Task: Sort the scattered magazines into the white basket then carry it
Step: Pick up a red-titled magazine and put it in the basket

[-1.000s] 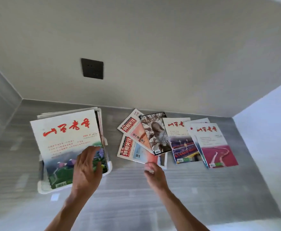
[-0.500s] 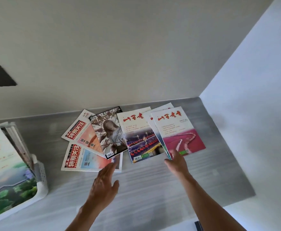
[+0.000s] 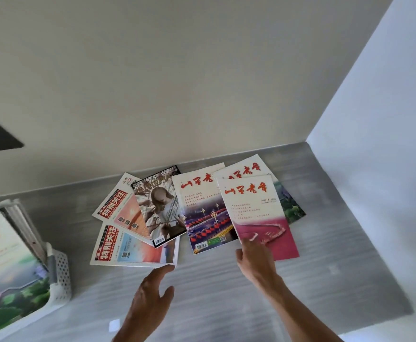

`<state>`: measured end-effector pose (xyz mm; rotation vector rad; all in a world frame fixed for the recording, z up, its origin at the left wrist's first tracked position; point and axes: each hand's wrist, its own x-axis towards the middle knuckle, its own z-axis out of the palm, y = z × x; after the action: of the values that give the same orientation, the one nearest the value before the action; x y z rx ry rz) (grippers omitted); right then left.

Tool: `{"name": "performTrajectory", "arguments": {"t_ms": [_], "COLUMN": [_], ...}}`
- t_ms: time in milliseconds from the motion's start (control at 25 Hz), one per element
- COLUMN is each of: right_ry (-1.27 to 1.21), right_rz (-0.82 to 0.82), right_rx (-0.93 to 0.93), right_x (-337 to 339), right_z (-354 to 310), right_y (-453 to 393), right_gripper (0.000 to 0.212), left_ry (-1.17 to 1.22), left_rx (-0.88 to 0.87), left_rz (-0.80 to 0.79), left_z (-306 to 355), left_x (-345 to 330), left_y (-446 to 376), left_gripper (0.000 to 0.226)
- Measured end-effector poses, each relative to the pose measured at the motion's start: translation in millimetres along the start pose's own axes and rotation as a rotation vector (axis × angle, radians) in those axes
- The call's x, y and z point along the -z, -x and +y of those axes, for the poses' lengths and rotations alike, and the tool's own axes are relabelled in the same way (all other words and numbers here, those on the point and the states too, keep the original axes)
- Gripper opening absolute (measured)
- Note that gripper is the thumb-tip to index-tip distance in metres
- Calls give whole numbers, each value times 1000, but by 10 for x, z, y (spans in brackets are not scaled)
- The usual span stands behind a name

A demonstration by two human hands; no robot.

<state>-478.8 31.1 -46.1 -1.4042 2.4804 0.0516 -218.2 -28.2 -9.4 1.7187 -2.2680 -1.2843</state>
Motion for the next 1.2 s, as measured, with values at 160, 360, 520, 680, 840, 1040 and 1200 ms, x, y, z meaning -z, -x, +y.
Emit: {"name": "performTrajectory", "arguments": {"t_ms": [160,360,520,680,840,1040,1200], "right_ry": [-294,-411,-672,-1120,-1273,-1224,-1111], "right_rz": [25,2,-512,-348,-610,-477,-341], "right_rx": [206,546,725,232,112,228,310], "right_x": [188,366,494,617,816,894,802], "right_z": [-602,-1521,-1989,-2386,-2885,-3797,-4432], "right_y": [546,1410,1516,1057,554,506,482], "right_gripper": [39,52,45,62,41,18,28], "left_ry": [497,623,481,660,897,896,773], "left_rx": [156,316,182,-43,-72,-83,21], "left_rz": [102,-74,168,211,322,574,807], "left_z": [222,167,-275,-829,-1241,-1819,-2326], "left_x": [281,776,1228,1849,2529,3111,3456], "left_y": [30,42,370,806,1152,1148,887], "left_gripper": [12,34,50,37,39,45,47]}}
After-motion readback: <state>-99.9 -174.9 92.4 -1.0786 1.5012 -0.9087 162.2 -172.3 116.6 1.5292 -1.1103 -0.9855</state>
